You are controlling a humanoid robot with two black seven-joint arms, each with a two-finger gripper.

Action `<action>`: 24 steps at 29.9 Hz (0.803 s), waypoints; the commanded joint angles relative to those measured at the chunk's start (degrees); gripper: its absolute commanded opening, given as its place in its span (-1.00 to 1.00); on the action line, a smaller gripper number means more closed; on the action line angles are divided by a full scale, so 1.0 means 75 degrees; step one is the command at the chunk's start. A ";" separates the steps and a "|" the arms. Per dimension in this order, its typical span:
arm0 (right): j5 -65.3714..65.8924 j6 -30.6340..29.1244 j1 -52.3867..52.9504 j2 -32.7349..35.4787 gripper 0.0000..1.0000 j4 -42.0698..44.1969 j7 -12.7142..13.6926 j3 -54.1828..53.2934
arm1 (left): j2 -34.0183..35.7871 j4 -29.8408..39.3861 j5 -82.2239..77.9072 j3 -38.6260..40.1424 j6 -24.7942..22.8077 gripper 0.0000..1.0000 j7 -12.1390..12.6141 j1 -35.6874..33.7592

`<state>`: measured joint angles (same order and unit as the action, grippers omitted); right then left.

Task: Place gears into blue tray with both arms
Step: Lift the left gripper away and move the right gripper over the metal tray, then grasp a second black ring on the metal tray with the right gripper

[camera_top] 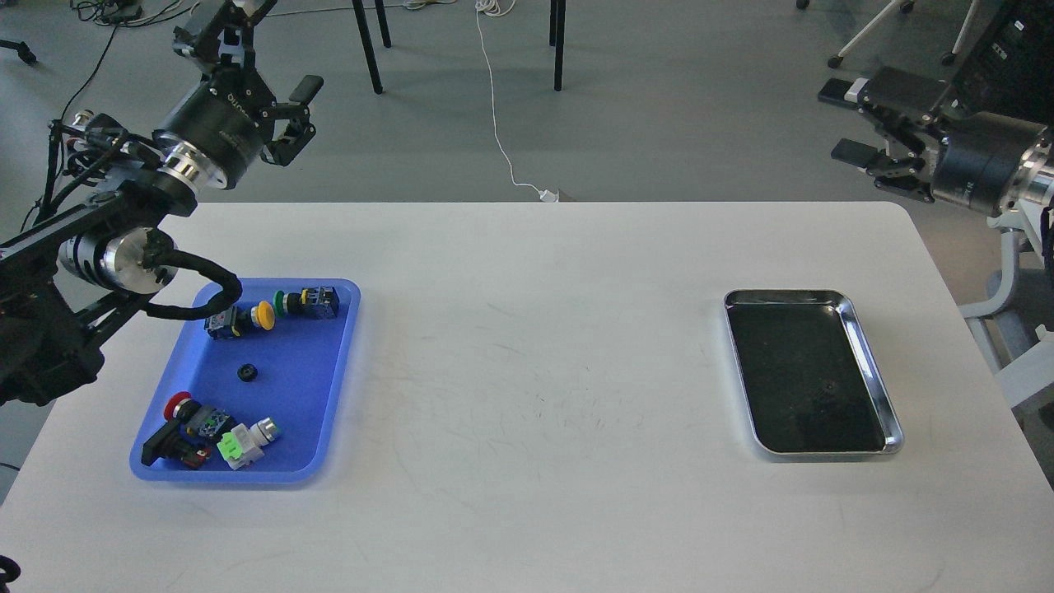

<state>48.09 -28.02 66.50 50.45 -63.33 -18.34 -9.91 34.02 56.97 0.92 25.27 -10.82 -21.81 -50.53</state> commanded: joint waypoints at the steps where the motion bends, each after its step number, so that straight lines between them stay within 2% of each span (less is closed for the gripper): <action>1: 0.1026 0.0003 0.1407 -0.0362 0.97 -0.0099 -0.0004 0.1939 | -0.0234 -0.0002 0.0439 0.0298 0.0024 0.96 0.0154 0.0244; 7: 0.3556 0.0003 0.2125 -0.1206 0.89 -0.0076 -0.0121 0.4038 | -0.0562 -0.0002 0.0451 0.0697 -0.0022 0.96 0.0166 0.0666; 11: 0.5046 0.0003 0.2242 -0.1885 0.86 0.0134 -0.0788 0.5116 | -0.0645 -0.0002 0.0439 0.0756 0.0001 0.96 0.0166 0.0702; 12: 0.5200 0.0003 0.2266 -0.2014 0.85 0.0251 -0.0847 0.5293 | -0.0656 -0.0002 0.0439 0.0768 0.0012 0.96 0.0166 0.0702; 15: 0.5342 0.0003 0.2184 -0.2413 0.84 0.0766 -0.0848 0.5785 | -0.0645 -0.0002 0.0404 0.0768 0.0036 0.96 0.0166 0.0702; 20: 0.5342 0.0003 0.1880 -0.2590 0.54 0.0955 -0.0836 0.6314 | -0.0540 -0.0002 0.0381 0.0756 -0.0022 0.96 0.0166 0.0713; 24: 0.5354 0.0003 0.1727 -0.2519 0.41 0.0990 -0.0836 0.6442 | -0.0516 -0.0002 0.0381 0.0756 -0.0034 0.96 0.0166 0.0725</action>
<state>88.17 -27.99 80.24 31.23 -56.11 -24.64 37.54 30.02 56.95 3.79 30.98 -11.01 -20.56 -45.11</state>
